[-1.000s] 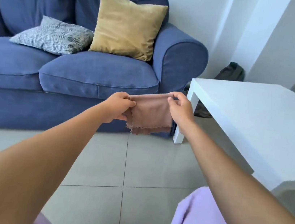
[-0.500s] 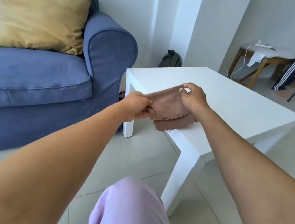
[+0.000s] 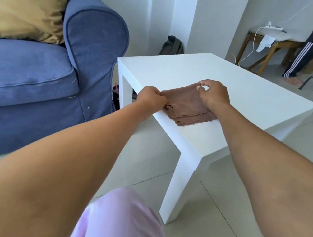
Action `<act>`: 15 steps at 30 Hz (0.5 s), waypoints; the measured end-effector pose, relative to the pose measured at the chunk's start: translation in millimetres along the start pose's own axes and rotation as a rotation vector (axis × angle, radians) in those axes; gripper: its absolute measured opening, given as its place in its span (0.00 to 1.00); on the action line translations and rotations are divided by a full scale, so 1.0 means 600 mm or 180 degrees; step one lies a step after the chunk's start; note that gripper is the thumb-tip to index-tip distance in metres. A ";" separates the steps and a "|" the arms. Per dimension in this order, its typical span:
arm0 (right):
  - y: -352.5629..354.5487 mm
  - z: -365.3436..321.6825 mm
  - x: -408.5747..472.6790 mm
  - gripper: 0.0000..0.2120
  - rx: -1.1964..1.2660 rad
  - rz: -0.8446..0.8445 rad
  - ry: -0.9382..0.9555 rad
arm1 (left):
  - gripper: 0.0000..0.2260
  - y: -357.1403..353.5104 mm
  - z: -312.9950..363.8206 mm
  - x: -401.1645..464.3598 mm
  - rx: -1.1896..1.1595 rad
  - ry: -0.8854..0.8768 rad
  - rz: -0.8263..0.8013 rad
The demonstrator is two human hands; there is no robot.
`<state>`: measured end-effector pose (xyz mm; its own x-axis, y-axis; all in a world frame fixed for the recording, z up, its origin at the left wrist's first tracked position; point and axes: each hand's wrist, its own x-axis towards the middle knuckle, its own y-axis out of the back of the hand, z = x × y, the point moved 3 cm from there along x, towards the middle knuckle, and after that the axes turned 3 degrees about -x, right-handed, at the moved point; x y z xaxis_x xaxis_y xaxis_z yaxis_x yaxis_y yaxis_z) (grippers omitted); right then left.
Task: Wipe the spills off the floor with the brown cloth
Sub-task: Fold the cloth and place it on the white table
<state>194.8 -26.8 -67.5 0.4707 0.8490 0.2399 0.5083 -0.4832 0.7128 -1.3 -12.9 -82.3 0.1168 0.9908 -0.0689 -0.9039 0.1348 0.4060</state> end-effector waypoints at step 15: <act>0.062 0.037 -0.031 0.13 -0.0022 -0.0687 -0.0601 | 0.09 -0.008 0.047 -0.069 0.2187 -0.1789 -0.0535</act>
<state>221.1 -65.1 -60.1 0.4784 0.8770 -0.0444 0.6066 -0.2935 0.7388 9.9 -53.9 -55.6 0.5718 0.7941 0.2058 -0.4327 0.0789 0.8981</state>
